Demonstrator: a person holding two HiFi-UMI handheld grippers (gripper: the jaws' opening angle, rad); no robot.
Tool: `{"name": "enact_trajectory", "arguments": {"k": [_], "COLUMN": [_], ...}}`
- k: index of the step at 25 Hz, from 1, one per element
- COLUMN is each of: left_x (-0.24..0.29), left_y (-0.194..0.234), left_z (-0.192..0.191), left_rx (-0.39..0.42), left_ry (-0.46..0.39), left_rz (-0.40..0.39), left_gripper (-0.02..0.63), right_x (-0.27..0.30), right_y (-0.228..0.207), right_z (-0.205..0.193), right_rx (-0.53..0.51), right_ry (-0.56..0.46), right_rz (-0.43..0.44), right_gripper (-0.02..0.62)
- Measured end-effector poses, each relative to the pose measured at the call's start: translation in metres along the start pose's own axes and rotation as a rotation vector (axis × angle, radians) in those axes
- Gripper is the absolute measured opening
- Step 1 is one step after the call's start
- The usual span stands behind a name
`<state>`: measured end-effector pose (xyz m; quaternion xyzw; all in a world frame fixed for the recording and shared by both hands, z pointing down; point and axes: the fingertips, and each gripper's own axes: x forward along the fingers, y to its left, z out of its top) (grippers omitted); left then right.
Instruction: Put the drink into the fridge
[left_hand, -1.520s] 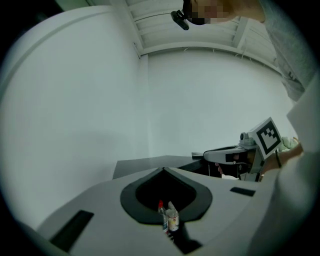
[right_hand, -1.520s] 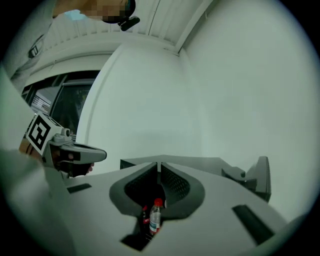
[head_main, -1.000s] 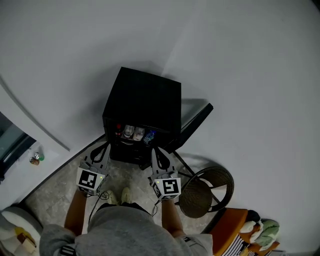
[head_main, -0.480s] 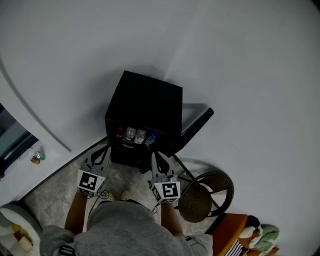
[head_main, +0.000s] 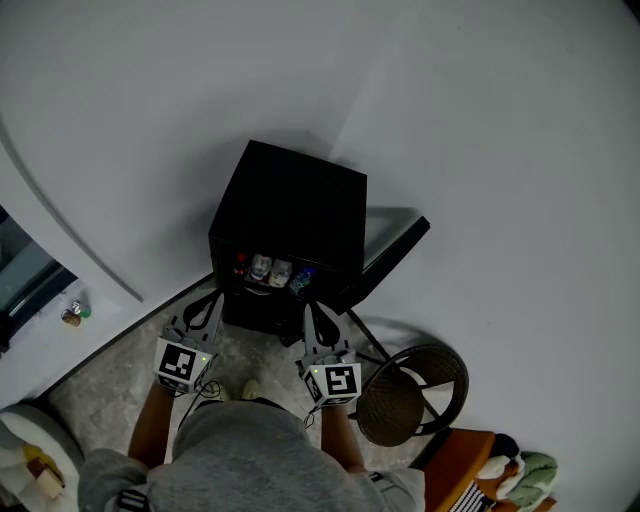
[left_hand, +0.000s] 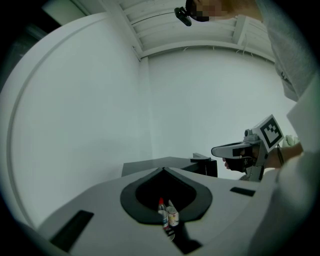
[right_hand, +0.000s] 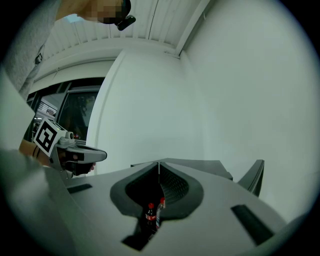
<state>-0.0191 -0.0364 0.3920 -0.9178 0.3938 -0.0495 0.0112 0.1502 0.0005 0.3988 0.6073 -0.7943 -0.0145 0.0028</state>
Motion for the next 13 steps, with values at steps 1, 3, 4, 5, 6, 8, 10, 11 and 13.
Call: {"name": "enact_trajectory", "arguments": {"k": [1, 3, 4, 5, 6, 8, 10, 11, 13], "left_x": [-0.0001, -0.0003, -0.0001, 0.0002, 0.0005, 0.0011, 0.0016, 0.0018, 0.0021], "left_y": [0.0, 0.0001, 0.0002, 0.0003, 0.0004, 0.0005, 0.0004, 0.0007, 0.0016], "left_z": [-0.0023, -0.0059, -0.0068, -0.0076, -0.0081, -0.0085, -0.0078, -0.0073, -0.0062], "left_rx": [0.008, 0.019, 0.019, 0.019, 0.02, 0.022, 0.018, 0.017, 0.017], "left_ry": [0.006, 0.011, 0.012, 0.013, 0.014, 0.015, 0.015, 0.015, 0.014], "left_rz": [0.002, 0.008, 0.01, 0.01, 0.009, 0.006, 0.004, 0.004, 0.002], "left_gripper": [0.002, 0.002, 0.002, 0.002, 0.002, 0.002, 0.002, 0.002, 0.002], "right_x": [0.0, 0.0002, 0.0005, 0.0011, 0.0018, 0.0034, 0.0044, 0.005, 0.0063], "right_y": [-0.0002, -0.0008, -0.001, -0.0007, -0.0001, 0.0019, 0.0036, 0.0045, 0.0064], "right_z": [0.0004, 0.0016, 0.0021, 0.0024, 0.0026, 0.0025, 0.0023, 0.0022, 0.0022], "right_rx": [0.0, -0.001, 0.0, 0.002, 0.004, 0.01, 0.014, 0.014, 0.014], "right_ry": [0.0, -0.002, -0.004, -0.006, -0.008, -0.01, -0.009, -0.008, -0.007], "right_rz": [0.001, 0.001, 0.001, 0.0, 0.0, 0.004, 0.008, 0.01, 0.014], "right_gripper": [0.032, 0.032, 0.032, 0.032, 0.032, 0.032, 0.032, 0.032, 0.032]}}
